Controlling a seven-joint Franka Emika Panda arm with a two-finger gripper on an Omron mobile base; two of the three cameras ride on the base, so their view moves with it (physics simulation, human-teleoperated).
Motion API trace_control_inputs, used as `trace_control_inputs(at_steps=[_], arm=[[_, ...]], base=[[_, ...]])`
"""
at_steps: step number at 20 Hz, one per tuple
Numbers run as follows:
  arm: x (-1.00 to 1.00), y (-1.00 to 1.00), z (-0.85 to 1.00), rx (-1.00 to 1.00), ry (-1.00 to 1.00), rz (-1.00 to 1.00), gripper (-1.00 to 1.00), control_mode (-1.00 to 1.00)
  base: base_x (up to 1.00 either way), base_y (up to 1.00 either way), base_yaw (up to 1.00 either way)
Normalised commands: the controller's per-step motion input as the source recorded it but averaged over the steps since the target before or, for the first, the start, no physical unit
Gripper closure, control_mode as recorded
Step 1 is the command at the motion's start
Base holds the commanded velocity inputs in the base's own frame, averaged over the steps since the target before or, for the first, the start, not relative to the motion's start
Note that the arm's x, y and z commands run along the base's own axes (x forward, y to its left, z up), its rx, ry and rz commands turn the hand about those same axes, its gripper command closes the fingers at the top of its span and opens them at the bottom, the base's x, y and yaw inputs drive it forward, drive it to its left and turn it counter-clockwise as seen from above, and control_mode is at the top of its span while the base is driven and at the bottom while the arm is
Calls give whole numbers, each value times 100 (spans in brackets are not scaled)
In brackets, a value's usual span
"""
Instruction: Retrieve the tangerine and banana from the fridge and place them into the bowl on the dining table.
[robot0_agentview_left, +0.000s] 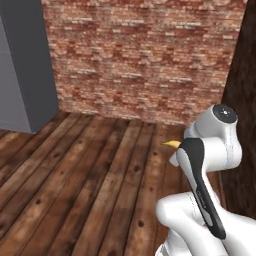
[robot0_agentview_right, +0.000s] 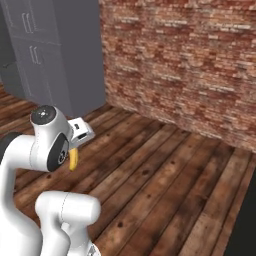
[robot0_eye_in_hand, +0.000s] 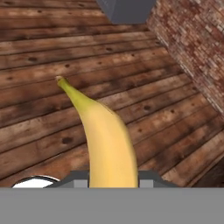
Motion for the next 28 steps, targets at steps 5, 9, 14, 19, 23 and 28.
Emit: trace_control_inputs(at_steps=[5, 9, 14, 19, 23, 28], arm=[[0, 0, 0, 0, 0, 0, 100, 100], [0, 0, 0, 0, 0, 0, 100, 100], [0, 0, 0, 0, 0, 0, 100, 100], [0, 0, 0, 0, 0, 0, 100, 100], [0, 0, 0, 0, 0, 0, 100, 100], [0, 0, 0, 0, 0, 0, 100, 100]], base=[[-100, 18, -8], [-100, 26, -10], [-100, 30, -10], [-100, 41, -11], [-100, 52, -11], [-91, 71, -9]])
